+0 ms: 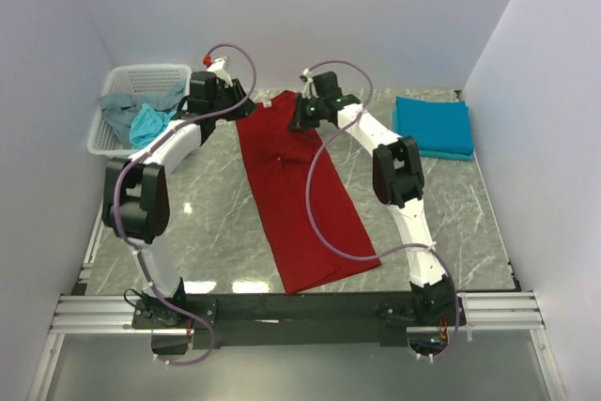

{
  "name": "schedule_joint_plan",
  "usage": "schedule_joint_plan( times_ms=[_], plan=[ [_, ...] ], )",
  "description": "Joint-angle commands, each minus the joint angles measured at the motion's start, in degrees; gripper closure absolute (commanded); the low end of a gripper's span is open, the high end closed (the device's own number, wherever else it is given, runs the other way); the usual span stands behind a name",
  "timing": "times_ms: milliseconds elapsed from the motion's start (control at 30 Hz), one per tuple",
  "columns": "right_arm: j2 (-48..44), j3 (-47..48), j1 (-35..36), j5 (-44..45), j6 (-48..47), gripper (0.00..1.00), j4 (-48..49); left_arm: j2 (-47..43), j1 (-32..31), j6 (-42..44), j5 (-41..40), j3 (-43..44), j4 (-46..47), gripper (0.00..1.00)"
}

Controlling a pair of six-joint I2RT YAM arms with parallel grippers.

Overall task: Fold and stack the t-shirts
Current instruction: Fold the tshirt

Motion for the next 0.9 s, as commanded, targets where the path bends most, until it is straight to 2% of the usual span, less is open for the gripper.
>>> schedule_joint_plan(
  times_ms=[0, 100, 200, 367, 433, 633, 833, 867],
  plan=[
    [-0.26, 5.20, 4.28, 3.16, -4.12, 0.86, -3.87, -6.81, -0.51, 4.16, -3.25, -2.99, -1.36, 0.64],
    [1.16, 8.30, 7.27, 3.51, -9.03, 0.77, -7.92, -12.52, -0.42, 6.09, -4.84, -7.04, -3.38, 0.63],
    [-2.94, 4.46, 8.51, 3.34, -11.76, 0.72, -6.63, -18.58, -0.34, 7.59, -5.81, -11.60, -5.22, 0.61],
    [-11.21, 1.19, 6.23, 2.90, -15.55, 0.64, -5.57, -22.64, -0.42, 10.48, -6.16, -12.50, -10.75, 0.59],
    [-12.37, -0.66, 3.16, 1.85, -16.08, 0.61, -4.16, -25.18, -0.33, 11.80, -7.04, -13.37, -12.35, 0.59],
    [-6.06, 5.30, -4.49, -4.92, -17.30, 0.55, -6.79, -33.09, -0.33, 14.97, -9.94, -20.12, -15.34, 0.58],
    [-2.09, 6.19, -4.42, -6.69, -21.16, 0.53, -7.76, -36.18, -0.42, 15.41, -11.53, -25.94, -14.02, 0.57],
    [-2.18, 5.32, -3.54, -6.16, -21.87, 0.51, -7.94, -36.01, -0.34, 15.41, -11.18, -25.94, -14.02, 0.57]
  ],
)
